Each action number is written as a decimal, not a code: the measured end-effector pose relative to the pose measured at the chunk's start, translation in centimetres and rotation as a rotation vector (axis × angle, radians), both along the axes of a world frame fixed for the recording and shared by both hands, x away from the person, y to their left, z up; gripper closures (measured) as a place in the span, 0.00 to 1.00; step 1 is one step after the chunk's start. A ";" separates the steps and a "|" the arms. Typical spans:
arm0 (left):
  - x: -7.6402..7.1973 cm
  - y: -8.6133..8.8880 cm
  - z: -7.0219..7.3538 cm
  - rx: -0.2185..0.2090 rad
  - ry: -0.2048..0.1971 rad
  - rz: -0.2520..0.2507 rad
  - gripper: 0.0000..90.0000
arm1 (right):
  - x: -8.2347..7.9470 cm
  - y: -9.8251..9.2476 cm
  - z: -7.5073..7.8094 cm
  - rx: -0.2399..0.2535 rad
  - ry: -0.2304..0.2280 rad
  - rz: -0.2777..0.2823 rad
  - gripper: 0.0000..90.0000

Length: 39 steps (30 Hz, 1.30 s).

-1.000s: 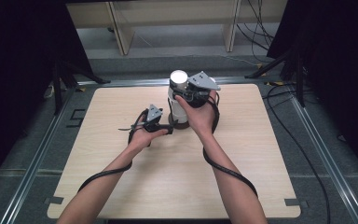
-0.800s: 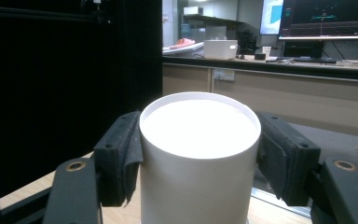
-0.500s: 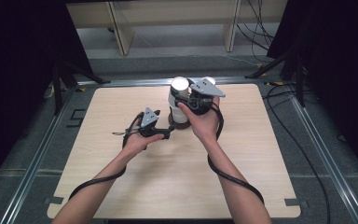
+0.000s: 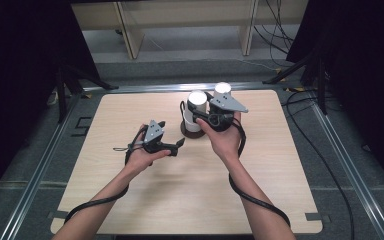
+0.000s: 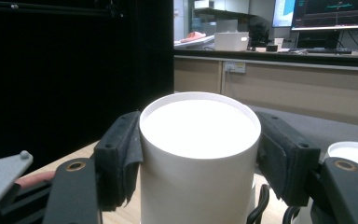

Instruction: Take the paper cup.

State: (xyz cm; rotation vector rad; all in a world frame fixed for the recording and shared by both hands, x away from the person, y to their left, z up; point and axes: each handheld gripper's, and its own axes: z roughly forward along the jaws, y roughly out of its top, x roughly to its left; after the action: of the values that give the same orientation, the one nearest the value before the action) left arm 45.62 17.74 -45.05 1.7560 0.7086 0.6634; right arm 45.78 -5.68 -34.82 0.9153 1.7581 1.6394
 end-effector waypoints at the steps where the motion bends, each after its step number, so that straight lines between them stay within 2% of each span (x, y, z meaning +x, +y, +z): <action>1: -0.2 0.1 0.1 0.000 -0.004 0.000 0.00 | 0.0 -0.1 -0.1 0.004 -0.010 0.000 0.39; 2: -0.4 0.1 0.2 0.001 -0.003 0.001 0.00 | -0.3 -0.1 -0.2 0.006 0.012 -0.003 0.39; 3: -0.5 0.2 0.2 0.003 -0.007 -0.003 0.00 | -0.3 -0.2 -0.3 -0.004 0.000 -0.005 0.39; 4: -0.7 0.2 0.3 0.002 -0.008 -0.006 0.00 | -0.5 -0.1 -0.4 0.004 0.015 0.003 0.39; 8: -1.2 0.4 0.5 -0.007 -0.010 -0.011 0.00 | -0.9 -0.2 -0.7 0.001 0.015 0.000 0.39; 10: -1.7 0.6 0.5 -0.033 0.005 -0.022 0.00 | -1.1 -0.3 -0.9 0.002 0.011 0.007 0.39; 13: -2.0 0.7 0.4 -0.033 0.005 -0.027 0.00 | -1.3 -0.4 -1.1 0.015 0.010 0.016 0.39; 14: -2.2 0.8 0.4 -0.032 0.006 -0.031 0.00 | -1.5 -0.6 -1.1 -0.004 0.006 0.009 0.39; 16: -2.5 0.9 0.4 -0.033 0.001 -0.034 0.00 | -1.6 -0.6 -1.2 -0.001 0.015 0.011 0.39; 17: -2.7 1.0 0.4 -0.035 0.003 -0.033 0.00 | -1.5 -0.7 -1.2 -0.008 -0.020 0.017 0.39; 18: -3.0 1.1 0.5 -0.031 -0.004 -0.037 0.00 | -1.9 -0.7 -1.4 0.007 0.012 0.020 0.39; 19: -3.2 1.1 0.5 -0.034 -0.006 -0.039 0.00 | -2.0 -0.8 -1.4 -0.001 0.020 0.014 0.39; 20: -3.3 1.2 0.5 -0.032 -0.009 -0.038 0.00 | -2.0 -0.9 -1.5 -0.012 -0.002 0.004 0.39; 21: -3.5 1.2 0.5 -0.029 -0.010 -0.040 0.00 | -2.2 -0.9 -1.5 -0.001 0.025 0.013 0.39; 22: -3.6 1.3 0.5 -0.037 -0.011 -0.044 0.00 | -2.2 -1.0 -1.6 -0.008 0.008 0.011 0.39; 24: -3.8 1.4 0.5 -0.053 -0.013 -0.046 0.00 | -2.3 -1.0 -1.7 0.014 0.000 0.019 0.39; 25: -4.0 1.5 0.5 -0.043 -0.007 -0.044 0.00 | -2.5 -1.2 -1.7 -0.004 0.016 0.013 0.39; 26: -4.0 1.5 0.5 -0.043 -0.007 -0.044 0.00 | -2.6 -1.1 -1.8 0.012 0.026 0.018 0.39; 28: -4.2 1.6 0.3 -0.041 -0.007 -0.043 0.00 | -2.8 -1.3 -1.9 0.007 0.030 0.015 0.39; 31: -4.4 1.8 0.1 -0.044 -0.014 -0.038 0.00 | -2.8 -1.3 -2.1 0.016 0.016 0.020 0.39; 32: -4.6 2.0 0.1 -0.043 -0.011 -0.037 0.00 | -3.1 -1.5 -2.3 0.010 0.034 0.011 0.39; 33: -4.6 2.0 0.1 -0.043 -0.011 -0.037 0.00 | -3.0 -1.7 -2.4 0.000 0.013 0.005 0.39; 34: -4.7 2.1 0.0 -0.039 -0.015 -0.036 0.00 | -3.0 -1.7 -2.4 0.000 0.013 0.005 0.39; 35: -4.9 2.1 -0.2 -0.034 -0.014 -0.035 0.00 | -3.3 -1.8 -2.7 0.019 0.036 0.012 0.39; 39: -5.2 2.3 -0.4 -0.029 -0.013 -0.039 0.00 | -3.5 -2.2 -3.3 0.025 0.051 0.002 0.39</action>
State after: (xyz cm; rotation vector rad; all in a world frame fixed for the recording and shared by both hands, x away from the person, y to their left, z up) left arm 40.44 20.04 -45.45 1.7331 0.6701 0.6350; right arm 42.29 -7.89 -38.10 0.9750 1.7762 1.6566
